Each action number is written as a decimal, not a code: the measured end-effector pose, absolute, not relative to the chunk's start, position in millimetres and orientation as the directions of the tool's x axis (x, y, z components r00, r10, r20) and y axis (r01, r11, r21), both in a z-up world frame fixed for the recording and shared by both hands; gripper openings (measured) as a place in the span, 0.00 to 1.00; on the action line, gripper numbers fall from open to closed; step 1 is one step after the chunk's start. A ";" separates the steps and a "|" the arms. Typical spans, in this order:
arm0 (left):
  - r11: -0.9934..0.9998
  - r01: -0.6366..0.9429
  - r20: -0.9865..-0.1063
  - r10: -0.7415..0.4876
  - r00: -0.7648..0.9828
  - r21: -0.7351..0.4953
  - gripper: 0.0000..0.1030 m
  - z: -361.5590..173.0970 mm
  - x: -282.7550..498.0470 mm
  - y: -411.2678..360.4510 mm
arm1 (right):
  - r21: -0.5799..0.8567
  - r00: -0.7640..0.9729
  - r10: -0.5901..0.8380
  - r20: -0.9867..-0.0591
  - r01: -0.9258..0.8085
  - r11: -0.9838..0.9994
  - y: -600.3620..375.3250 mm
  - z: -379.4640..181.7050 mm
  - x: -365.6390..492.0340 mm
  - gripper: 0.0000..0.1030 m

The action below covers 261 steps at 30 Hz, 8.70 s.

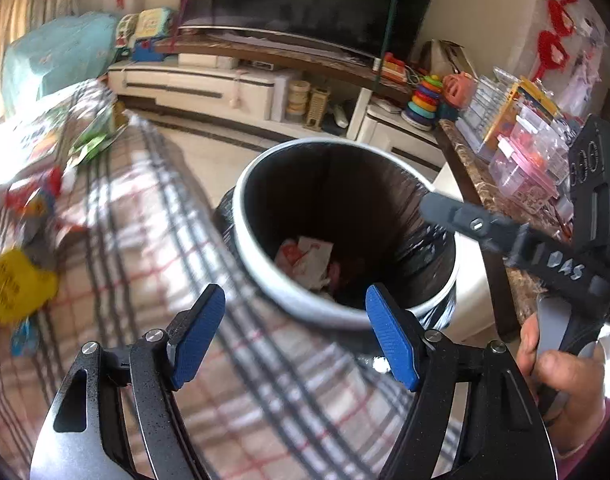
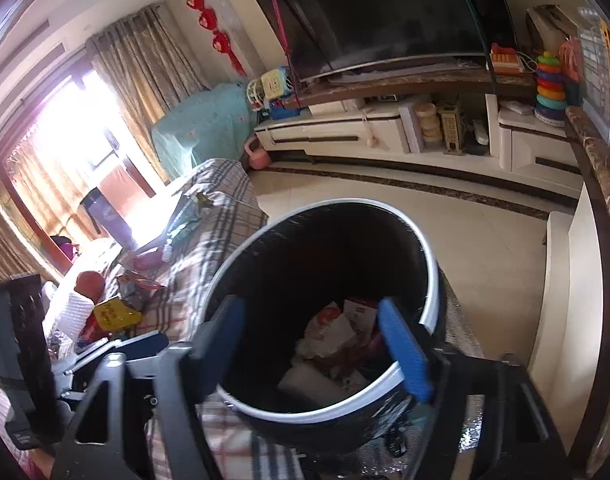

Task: Collect trash
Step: 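Move left tool to the blue plastic wrapper while right tool approaches the yellow snack bag, then grasp the blue plastic wrapper with left tool while right tool grasps the yellow bag, then carry the blue wrapper and yellow bag over the trash bin with both tools, then open both tools to drop the wrapper and yellow bag into the bin, then move left tool to the white mesh foam sleeve while right tool approaches the red snack bag, then grasp the white mesh foam sleeve with left tool while right tool grasps the red bag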

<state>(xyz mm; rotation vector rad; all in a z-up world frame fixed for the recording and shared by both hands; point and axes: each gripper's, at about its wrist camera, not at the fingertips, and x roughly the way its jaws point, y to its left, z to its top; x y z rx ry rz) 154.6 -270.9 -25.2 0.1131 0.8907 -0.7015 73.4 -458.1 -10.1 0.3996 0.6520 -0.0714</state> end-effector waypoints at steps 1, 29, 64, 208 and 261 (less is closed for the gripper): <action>0.780 0.595 -0.746 -0.512 0.427 -0.195 0.73 -26.7 153.1 -264.3 | 0.338 0.799 0.059 -0.598 0.184 0.923 -454.2 -9.0 71.7 0.78; 0.936 0.228 -0.716 -0.353 0.602 -0.269 0.73 -43.1 115.9 -49.5 | 0.241 0.758 0.226 -0.612 -0.094 0.966 -277.0 -30.3 84.7 0.97; 0.985 0.043 -0.734 -0.154 0.661 -0.168 0.73 -50.2 179.6 39.8 | 0.186 0.732 0.214 -0.646 -0.121 0.975 -204.2 -45.6 168.4 0.93; 0.932 0.260 -0.721 -0.360 0.593 -0.251 0.62 -39.7 124.8 -68.9 | 0.227 0.760 0.172 -0.626 -0.033 0.973 -304.6 -31.7 71.2 0.92; 0.947 0.169 -0.723 -0.317 0.613 -0.271 0.33 -56.8 195.2 -26.1 | 0.314 0.661 0.315 -0.681 -0.125 0.941 -243.0 -62.7 174.9 0.34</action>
